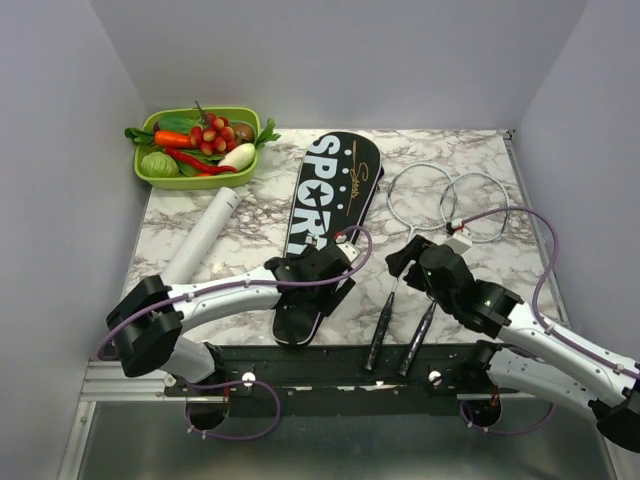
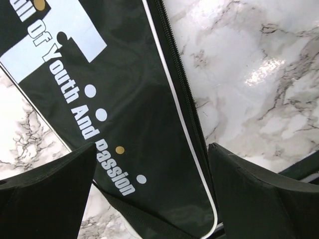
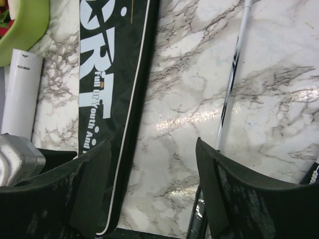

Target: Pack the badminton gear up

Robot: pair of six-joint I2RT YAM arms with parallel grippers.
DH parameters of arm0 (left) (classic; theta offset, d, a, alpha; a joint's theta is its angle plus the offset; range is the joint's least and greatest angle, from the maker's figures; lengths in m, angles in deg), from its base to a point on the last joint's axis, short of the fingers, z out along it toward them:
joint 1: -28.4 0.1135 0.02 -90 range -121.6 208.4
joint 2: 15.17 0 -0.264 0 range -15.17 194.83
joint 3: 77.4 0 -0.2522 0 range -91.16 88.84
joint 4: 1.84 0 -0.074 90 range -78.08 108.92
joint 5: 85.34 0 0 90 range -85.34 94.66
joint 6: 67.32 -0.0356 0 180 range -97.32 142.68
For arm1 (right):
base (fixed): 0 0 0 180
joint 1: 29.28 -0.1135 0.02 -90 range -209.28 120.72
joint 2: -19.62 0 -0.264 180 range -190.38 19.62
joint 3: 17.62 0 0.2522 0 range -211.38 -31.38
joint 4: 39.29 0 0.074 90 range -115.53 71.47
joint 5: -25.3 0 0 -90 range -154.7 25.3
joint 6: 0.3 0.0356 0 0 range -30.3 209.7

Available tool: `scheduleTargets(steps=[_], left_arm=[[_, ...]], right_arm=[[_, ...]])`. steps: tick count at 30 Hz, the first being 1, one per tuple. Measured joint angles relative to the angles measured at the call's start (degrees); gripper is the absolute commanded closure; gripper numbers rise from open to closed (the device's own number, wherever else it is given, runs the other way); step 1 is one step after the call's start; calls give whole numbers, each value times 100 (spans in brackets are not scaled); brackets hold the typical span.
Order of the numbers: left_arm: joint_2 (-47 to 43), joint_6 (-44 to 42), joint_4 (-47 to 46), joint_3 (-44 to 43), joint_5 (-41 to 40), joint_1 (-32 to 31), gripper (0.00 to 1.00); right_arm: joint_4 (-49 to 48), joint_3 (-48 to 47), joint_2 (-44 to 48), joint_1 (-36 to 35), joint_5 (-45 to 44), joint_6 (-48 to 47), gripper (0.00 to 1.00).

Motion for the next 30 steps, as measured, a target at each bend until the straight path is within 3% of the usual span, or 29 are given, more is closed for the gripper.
scheduleTargets(steps=[14,30], left_arm=[[1386,321,-31,-363,-531,-313,5],[1438,286,-170,-374,-520,-310,44]], right_arm=[[127,479,332,0,7,-140,28],[118,605,308,0,13,-184,35]])
